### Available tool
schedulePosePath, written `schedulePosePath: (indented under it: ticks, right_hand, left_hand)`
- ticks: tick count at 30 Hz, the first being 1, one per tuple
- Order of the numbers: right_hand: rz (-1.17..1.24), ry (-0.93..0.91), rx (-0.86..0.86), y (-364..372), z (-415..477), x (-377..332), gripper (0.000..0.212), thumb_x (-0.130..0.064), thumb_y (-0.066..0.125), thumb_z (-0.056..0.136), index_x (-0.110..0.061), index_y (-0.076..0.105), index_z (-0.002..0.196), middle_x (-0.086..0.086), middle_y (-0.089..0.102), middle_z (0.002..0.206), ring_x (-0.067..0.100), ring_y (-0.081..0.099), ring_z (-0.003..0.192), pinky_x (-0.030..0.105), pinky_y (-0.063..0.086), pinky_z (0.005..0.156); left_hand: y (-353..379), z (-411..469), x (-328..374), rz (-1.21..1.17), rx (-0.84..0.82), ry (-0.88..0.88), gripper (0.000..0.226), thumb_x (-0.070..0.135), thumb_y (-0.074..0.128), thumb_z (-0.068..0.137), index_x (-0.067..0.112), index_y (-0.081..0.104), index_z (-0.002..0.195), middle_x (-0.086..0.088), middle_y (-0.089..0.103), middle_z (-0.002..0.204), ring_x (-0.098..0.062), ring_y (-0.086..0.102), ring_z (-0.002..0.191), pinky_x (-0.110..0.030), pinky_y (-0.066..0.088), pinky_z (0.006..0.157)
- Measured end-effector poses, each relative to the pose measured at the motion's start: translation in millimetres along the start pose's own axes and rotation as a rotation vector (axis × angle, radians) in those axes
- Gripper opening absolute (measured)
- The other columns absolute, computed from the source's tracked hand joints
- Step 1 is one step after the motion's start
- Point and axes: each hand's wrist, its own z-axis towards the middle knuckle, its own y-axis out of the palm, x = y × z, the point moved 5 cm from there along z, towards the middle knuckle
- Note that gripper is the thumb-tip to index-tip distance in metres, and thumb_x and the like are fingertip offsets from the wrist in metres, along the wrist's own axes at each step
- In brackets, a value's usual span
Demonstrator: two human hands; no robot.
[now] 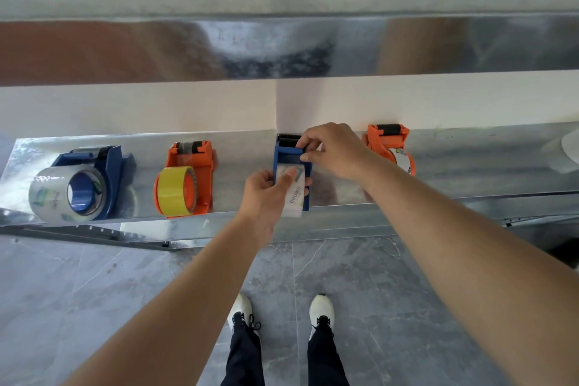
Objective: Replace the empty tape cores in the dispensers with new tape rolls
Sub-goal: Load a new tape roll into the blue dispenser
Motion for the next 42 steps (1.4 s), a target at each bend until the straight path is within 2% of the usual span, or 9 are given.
schedulePosePath:
  ticks: [4, 16, 20, 24, 27, 31, 34, 40, 42]
  right_hand:
    - [-0.09, -0.029, 0.003, -4, 2, -2, 0.025, -0.023, 0.083, 0.087, -0.023, 0.077, 0.112, -0.009, 0.058, 0.093, 0.005, 0.054, 0.079, 0.016, 0.037, 0.066]
    - [-0.009, 0.155, -0.019, 3, 9, 1, 0.023, -0.029, 0.086, 0.084, -0.014, 0.08, 0.1, -0.007, 0.069, 0.088, 0.004, 0.06, 0.078, 0.018, 0.042, 0.062]
    - [0.042, 0.297, 0.034, 6, 7, 7, 0.018, -0.03, 0.089, 0.078, -0.016, 0.08, 0.083, -0.003, 0.073, 0.08, 0.011, 0.067, 0.078, 0.026, 0.047, 0.062]
    - [-0.008, 0.369, 0.104, 11, 6, 5, 0.028, -0.033, 0.089, 0.073, -0.012, 0.074, 0.084, 0.003, 0.074, 0.081, 0.02, 0.07, 0.077, 0.034, 0.059, 0.066]
    - [-0.167, 0.302, 0.136, 11, 3, -5, 0.021, -0.029, 0.085, 0.077, -0.015, 0.075, 0.089, 0.002, 0.075, 0.09, 0.022, 0.07, 0.081, 0.04, 0.063, 0.073]
    - [-0.339, 0.163, 0.159, 12, -2, -15, 0.017, -0.029, 0.077, 0.086, -0.017, 0.076, 0.097, 0.003, 0.073, 0.095, 0.024, 0.067, 0.082, 0.039, 0.06, 0.07]
    - [-0.46, 0.025, 0.155, 12, -6, -21, 0.02, -0.03, 0.07, 0.094, -0.014, 0.073, 0.107, 0.005, 0.067, 0.103, 0.025, 0.066, 0.087, 0.039, 0.056, 0.071]
    - [-0.431, -0.197, 0.12, 4, -13, -19, 0.019, -0.026, 0.065, 0.1, -0.013, 0.071, 0.113, 0.001, 0.06, 0.11, 0.02, 0.065, 0.088, 0.031, 0.052, 0.072]
    - [-0.389, -0.217, 0.094, 3, -11, -16, 0.018, -0.024, 0.066, 0.099, -0.011, 0.071, 0.112, 0.001, 0.058, 0.11, 0.019, 0.064, 0.089, 0.029, 0.051, 0.075]
  left_hand:
    - [-3, -3, 0, 0.019, -0.068, 0.016, 0.013, 0.015, 0.068, 0.103, 0.005, 0.074, 0.108, -0.006, 0.084, 0.097, -0.017, 0.08, 0.088, -0.024, 0.061, 0.068]
    - [-6, -5, 3, 0.033, -0.153, 0.016, 0.006, 0.004, 0.066, 0.102, 0.007, 0.07, 0.104, 0.001, 0.083, 0.088, -0.01, 0.08, 0.081, -0.02, 0.06, 0.064]
    - [-7, -3, 1, 0.014, -0.163, 0.015, 0.013, 0.003, 0.066, 0.102, 0.0, 0.068, 0.114, -0.001, 0.084, 0.091, -0.011, 0.08, 0.084, -0.019, 0.059, 0.065]
    - [-10, 0, -3, 0.034, -0.19, 0.027, 0.014, 0.004, 0.065, 0.102, 0.001, 0.067, 0.116, -0.002, 0.084, 0.097, -0.013, 0.08, 0.091, -0.023, 0.06, 0.072]
    - [-13, 3, -6, 0.031, -0.229, 0.034, 0.021, 0.0, 0.064, 0.101, -0.002, 0.064, 0.122, -0.009, 0.083, 0.107, -0.02, 0.079, 0.103, -0.031, 0.061, 0.084]
    - [-16, 5, -8, 0.032, -0.255, 0.046, 0.031, -0.008, 0.066, 0.097, -0.006, 0.062, 0.128, -0.008, 0.083, 0.109, -0.018, 0.079, 0.101, -0.022, 0.061, 0.078]
    - [-19, 7, -10, 0.027, -0.277, 0.045, 0.033, -0.008, 0.067, 0.096, -0.004, 0.061, 0.129, -0.012, 0.081, 0.113, -0.022, 0.078, 0.106, -0.025, 0.061, 0.082]
    - [-23, 10, -13, -0.003, -0.317, 0.042, 0.038, -0.006, 0.066, 0.096, -0.005, 0.058, 0.133, -0.018, 0.078, 0.122, -0.031, 0.074, 0.118, -0.041, 0.056, 0.103]
    - [-23, 11, -13, -0.003, -0.322, 0.043, 0.039, -0.006, 0.066, 0.096, -0.006, 0.057, 0.134, -0.017, 0.078, 0.121, -0.03, 0.074, 0.118, -0.041, 0.056, 0.103]
